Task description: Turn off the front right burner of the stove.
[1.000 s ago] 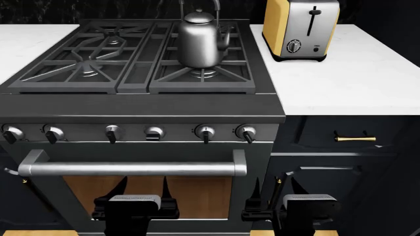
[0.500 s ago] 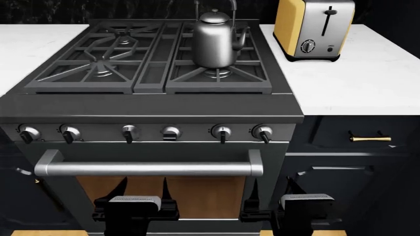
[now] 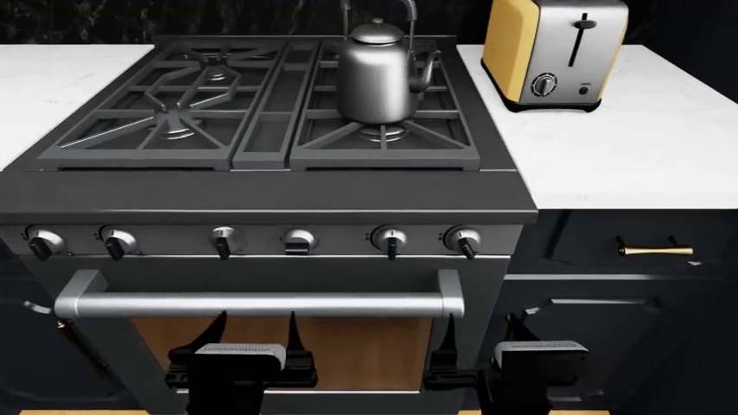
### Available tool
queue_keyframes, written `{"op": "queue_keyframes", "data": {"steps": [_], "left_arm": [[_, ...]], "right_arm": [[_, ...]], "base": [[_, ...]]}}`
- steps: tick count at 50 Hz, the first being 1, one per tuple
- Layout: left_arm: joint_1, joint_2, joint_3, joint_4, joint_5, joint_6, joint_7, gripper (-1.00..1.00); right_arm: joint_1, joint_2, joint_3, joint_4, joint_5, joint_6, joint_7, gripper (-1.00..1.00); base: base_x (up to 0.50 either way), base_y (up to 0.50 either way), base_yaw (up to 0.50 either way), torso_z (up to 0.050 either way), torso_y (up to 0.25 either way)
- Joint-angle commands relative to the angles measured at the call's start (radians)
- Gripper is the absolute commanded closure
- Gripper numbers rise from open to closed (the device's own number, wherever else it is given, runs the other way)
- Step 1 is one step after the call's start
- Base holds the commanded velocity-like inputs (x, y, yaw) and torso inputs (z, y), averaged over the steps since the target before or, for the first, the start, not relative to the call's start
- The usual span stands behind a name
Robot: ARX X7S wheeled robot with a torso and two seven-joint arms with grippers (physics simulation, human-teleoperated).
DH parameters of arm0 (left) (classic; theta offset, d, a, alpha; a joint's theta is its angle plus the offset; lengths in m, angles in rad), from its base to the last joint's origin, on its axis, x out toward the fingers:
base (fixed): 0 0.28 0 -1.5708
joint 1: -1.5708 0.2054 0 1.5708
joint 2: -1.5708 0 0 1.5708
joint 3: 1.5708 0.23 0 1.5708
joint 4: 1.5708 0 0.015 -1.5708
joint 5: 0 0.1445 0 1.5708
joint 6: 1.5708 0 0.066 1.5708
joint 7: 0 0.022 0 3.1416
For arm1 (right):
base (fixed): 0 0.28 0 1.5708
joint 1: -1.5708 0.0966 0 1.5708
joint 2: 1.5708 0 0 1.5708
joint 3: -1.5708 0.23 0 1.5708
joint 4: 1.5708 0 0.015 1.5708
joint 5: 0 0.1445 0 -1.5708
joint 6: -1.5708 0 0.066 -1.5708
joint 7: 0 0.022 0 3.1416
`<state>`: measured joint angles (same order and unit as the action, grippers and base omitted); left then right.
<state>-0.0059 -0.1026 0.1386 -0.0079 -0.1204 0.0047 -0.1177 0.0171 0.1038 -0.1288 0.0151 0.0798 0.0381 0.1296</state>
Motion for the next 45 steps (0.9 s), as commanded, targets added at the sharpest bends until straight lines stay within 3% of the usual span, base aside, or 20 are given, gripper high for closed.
{"op": "queue_keyframes", "data": {"steps": [1, 12, 17, 21, 27, 45], "left_arm": [[-0.003, -0.011, 0.014, 0.000, -0.011, 0.001, -0.013, -1.00], [0.007, -0.019, 0.025, 0.027, -0.021, -0.008, -0.028, -1.00], [0.052, -0.042, 0.033, 0.275, -0.022, -0.120, -0.063, -1.00], [-0.014, -0.053, 0.041, 0.390, -0.022, -0.269, -0.083, -1.00], [-0.108, -0.053, 0.048, 0.376, -0.038, -0.367, -0.084, -1.00], [-0.158, -0.056, 0.064, 0.291, -0.057, -0.366, -0.077, -1.00]], "right_arm": [[0.002, 0.010, -0.010, 0.000, 0.012, -0.003, 0.015, -1.00], [-0.007, 0.020, -0.024, -0.033, 0.015, -0.002, 0.029, -1.00], [-0.039, 0.040, -0.043, -0.245, -0.004, 0.124, 0.054, -1.00], [-0.019, 0.057, -0.019, -0.368, 0.030, 0.275, 0.058, -1.00], [0.007, 0.060, 0.005, -0.356, 0.092, 0.304, 0.033, -1.00], [0.050, 0.072, -0.015, -0.286, 0.116, 0.324, 0.018, -1.00]], "base": [[0.13, 0.00, 0.00, 0.000, 0.000], [0.07, 0.00, 0.00, 0.000, 0.000], [0.00, 0.00, 0.00, 0.000, 0.000], [0.00, 0.00, 0.00, 0.000, 0.000], [0.00, 0.00, 0.00, 0.000, 0.000], [0.03, 0.00, 0.00, 0.000, 0.000]]}}
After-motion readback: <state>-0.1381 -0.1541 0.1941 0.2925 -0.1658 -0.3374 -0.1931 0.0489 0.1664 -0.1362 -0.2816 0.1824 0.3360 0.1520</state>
